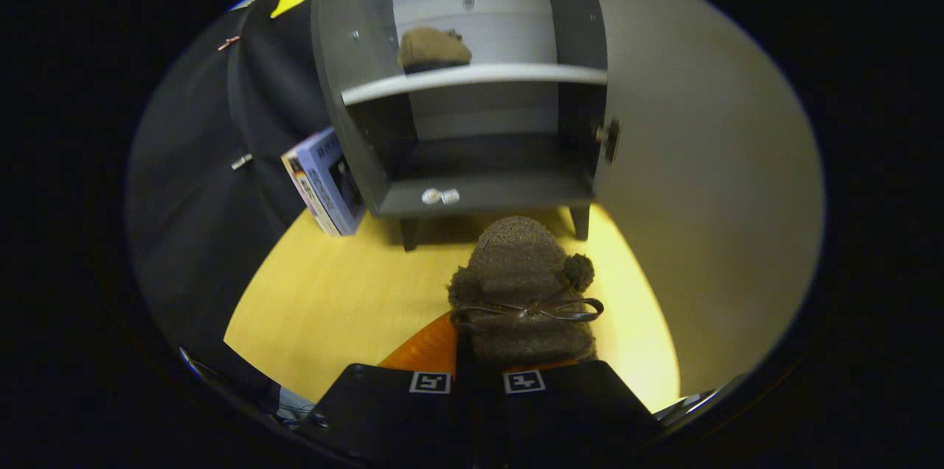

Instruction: Open the shoe cabinet door, grab the shoes and put them into the shoe cabinet, then close the shoe cabinet door.

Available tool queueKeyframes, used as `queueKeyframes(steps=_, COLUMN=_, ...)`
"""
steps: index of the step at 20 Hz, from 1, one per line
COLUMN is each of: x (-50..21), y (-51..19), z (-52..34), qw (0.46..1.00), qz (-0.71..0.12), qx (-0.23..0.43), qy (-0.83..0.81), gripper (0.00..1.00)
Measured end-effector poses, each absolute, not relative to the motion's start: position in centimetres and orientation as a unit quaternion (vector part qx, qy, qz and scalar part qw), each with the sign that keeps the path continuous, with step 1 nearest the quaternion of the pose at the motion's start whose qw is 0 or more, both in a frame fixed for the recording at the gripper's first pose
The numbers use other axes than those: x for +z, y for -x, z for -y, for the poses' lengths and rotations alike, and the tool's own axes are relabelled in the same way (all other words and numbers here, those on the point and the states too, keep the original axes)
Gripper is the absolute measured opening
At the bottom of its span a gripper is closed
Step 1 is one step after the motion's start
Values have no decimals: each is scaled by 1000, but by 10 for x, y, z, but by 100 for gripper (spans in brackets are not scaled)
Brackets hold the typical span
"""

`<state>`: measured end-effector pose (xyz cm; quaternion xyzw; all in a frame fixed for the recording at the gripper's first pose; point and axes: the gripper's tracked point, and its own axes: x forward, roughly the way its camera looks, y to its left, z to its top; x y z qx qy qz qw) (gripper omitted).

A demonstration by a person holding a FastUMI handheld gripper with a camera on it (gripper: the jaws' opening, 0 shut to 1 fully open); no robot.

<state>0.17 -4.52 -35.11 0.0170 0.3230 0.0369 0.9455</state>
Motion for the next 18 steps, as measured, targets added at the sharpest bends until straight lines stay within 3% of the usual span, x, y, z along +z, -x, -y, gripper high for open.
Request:
queueKeyframes(steps=5, x=-249, y=-29, z=42, qw=962, qz=-268, qx=48, qy=-24, gripper=11)
queueKeyframes(steps=10, x=-173, y=-87, z=39, qw=973, qz=-229, qx=15, qy=-25, gripper=11)
queueKeyframes(steps=18, x=-135, y=-209, z=29, qw=969, qz=-244, qx=-8, qy=-42, gripper=11)
